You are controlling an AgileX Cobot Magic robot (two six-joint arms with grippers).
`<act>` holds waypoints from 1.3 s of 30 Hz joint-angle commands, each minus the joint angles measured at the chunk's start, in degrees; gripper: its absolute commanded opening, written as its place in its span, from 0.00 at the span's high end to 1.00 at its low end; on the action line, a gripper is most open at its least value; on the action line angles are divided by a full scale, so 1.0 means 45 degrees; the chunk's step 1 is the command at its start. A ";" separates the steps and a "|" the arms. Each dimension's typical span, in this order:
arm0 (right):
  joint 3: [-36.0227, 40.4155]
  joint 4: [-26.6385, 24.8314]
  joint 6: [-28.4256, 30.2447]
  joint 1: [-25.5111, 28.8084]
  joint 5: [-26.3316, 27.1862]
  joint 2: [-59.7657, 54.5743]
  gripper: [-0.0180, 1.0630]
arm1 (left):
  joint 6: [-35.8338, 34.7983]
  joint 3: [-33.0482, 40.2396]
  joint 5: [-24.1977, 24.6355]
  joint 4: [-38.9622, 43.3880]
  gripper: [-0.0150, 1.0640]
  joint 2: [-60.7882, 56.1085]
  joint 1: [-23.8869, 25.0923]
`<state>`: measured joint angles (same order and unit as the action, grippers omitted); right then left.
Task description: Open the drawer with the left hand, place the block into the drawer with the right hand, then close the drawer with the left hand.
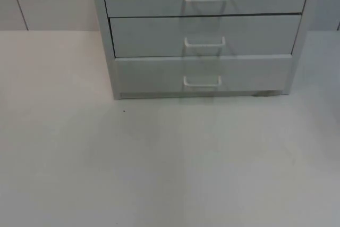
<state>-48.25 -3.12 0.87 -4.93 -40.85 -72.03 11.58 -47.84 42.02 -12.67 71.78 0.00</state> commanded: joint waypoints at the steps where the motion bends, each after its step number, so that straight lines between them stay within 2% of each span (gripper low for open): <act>1: 0.0010 -0.0416 0.0753 0.0043 -0.0004 0.0637 0.35 | 0.0026 0.0039 0.0238 -0.0169 0.99 -0.0786 0.0024; 5: 0.0010 -0.0974 0.1731 0.0043 -0.0010 0.2290 0.35 | 0.0026 0.0039 0.0553 -0.0285 0.99 -0.2543 0.0024; 13: 0.0010 -0.1139 0.1762 0.0043 -0.0062 0.5206 0.35 | 0.0359 0.0101 0.0674 -0.0376 0.99 -0.5472 0.0024; 17: 0.0258 -0.1182 0.1762 0.0043 -0.0159 0.6645 0.35 | 0.0601 0.0710 0.0423 -0.0376 0.99 -0.7286 0.0024; 21: 0.1302 -0.1338 0.1762 0.0043 -0.0155 0.8974 0.35 | 0.0601 0.1703 0.0238 -0.0329 0.99 -1.0141 0.0024; 23: 0.1545 -0.1338 0.1762 0.0043 -0.0230 0.9514 0.35 | 0.0601 0.1863 0.0238 -0.0329 0.99 -1.0662 0.0024; 27: 0.2260 -0.1338 0.1762 0.0043 -0.0693 1.1040 0.35 | 0.0601 0.2096 0.0717 -0.0231 0.99 -1.2431 0.0024; 30: 0.2843 -0.1338 0.1762 0.0043 -0.1556 1.2668 0.35 | 0.0601 0.2227 0.1200 -0.0140 0.99 -1.3716 0.0024; 32: 0.2887 -0.1338 0.1762 0.0043 -0.1705 1.2889 0.35 | 0.0601 0.2297 0.1341 -0.0082 0.99 -1.4016 0.0024; 39: 0.3306 -0.1338 0.1762 0.0043 -0.3470 1.5034 0.35 | -0.0252 0.3203 0.2341 -0.0022 0.99 -1.5952 0.0024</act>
<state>-33.70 -9.00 8.36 -4.93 -54.73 -5.62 11.37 -34.00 51.89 -13.08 1.41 0.00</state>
